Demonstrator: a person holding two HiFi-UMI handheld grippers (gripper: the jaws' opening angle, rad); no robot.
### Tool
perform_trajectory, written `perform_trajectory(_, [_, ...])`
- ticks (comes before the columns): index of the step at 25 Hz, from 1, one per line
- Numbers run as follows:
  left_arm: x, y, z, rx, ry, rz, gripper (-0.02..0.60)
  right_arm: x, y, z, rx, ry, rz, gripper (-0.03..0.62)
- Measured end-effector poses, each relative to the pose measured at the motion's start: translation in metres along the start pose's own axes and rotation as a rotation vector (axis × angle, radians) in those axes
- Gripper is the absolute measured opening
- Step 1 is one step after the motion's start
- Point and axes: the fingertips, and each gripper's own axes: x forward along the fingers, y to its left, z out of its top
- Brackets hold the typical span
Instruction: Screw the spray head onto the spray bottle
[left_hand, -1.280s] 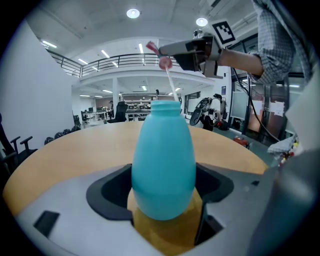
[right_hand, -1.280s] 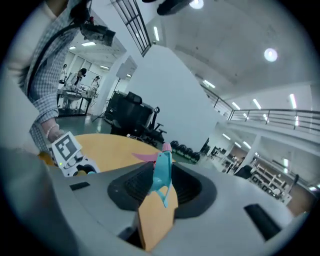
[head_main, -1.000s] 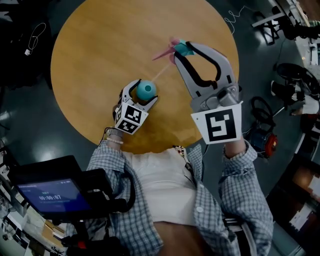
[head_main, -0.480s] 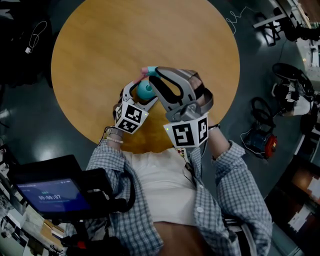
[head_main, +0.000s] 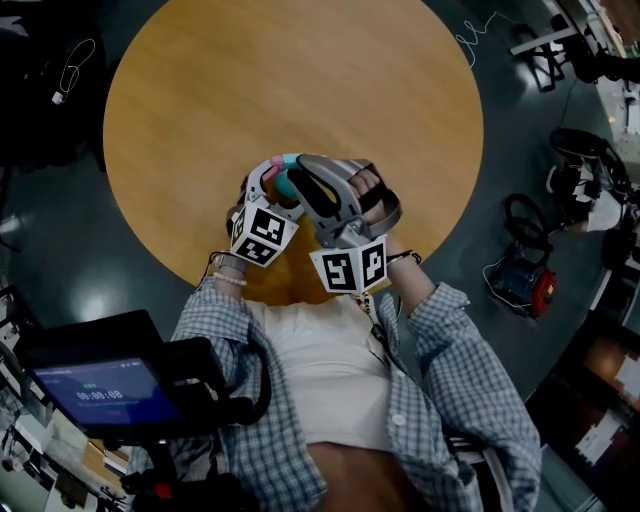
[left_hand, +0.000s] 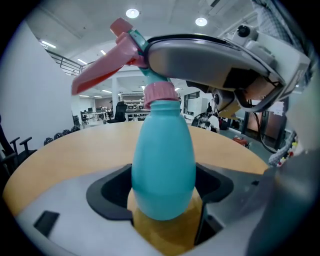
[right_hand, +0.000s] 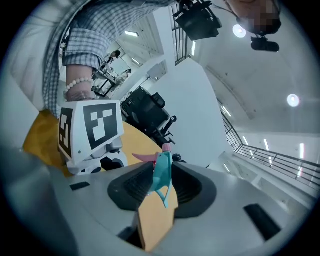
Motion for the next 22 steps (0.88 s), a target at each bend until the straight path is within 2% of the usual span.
perform_trajectory(11, [-0.001,0.002,0.0,-0.007,0.001,0.007,0.394,-0.009,0.008,0.006,-0.038,-0.008,-0.022,0.109])
perform_trajectory(17, [0.0,0.002,0.001,-0.01,-0.001,0.007,0.394,-0.016,0.02,0.014,-0.166,-0.03,-0.009,0.104])
perform_trajectory(22, [0.001,0.002,0.002,-0.008,0.0,0.008,0.394,-0.016,0.015,0.009,-0.113,-0.006,-0.023,0.104])
